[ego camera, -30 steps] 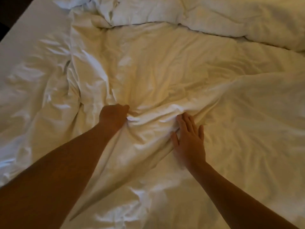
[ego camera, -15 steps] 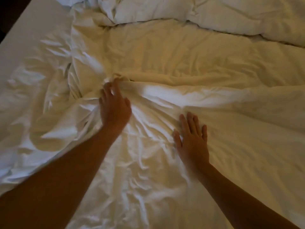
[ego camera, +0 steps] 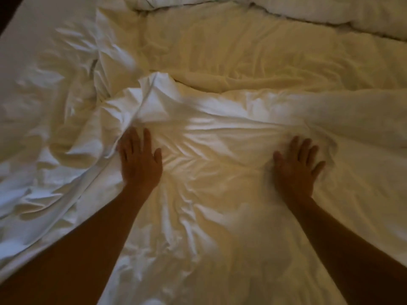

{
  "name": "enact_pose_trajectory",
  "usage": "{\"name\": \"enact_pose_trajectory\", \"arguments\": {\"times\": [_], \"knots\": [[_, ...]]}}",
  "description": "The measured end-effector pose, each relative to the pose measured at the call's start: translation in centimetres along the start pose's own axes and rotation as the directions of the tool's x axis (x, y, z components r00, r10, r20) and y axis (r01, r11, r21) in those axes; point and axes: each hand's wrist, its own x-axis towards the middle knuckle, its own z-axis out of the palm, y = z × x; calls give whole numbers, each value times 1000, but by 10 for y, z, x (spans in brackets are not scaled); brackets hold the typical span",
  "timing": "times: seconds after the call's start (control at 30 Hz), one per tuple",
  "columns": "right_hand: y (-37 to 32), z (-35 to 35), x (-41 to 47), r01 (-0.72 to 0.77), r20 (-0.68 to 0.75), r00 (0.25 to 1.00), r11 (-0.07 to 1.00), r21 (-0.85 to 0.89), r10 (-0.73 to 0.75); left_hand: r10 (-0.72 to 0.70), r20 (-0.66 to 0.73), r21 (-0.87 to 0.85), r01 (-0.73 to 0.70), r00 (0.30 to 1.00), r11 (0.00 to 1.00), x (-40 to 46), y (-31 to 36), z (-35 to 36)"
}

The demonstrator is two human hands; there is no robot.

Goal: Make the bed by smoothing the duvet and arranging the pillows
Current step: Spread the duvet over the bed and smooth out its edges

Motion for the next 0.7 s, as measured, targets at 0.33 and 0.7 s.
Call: {"name": "enact_pose_trajectory", "arguments": {"times": [0.33, 0.7], "knots": [[50, 62, -240, 400, 164, 913, 899, -175, -374, 459, 154, 32, -469, 875, 882, -217, -51, 17], [-48, 85, -380, 410, 151, 900, 912, 24, -409, 398, 162, -159, -374, 903, 914, -299, -80, -6]]}}
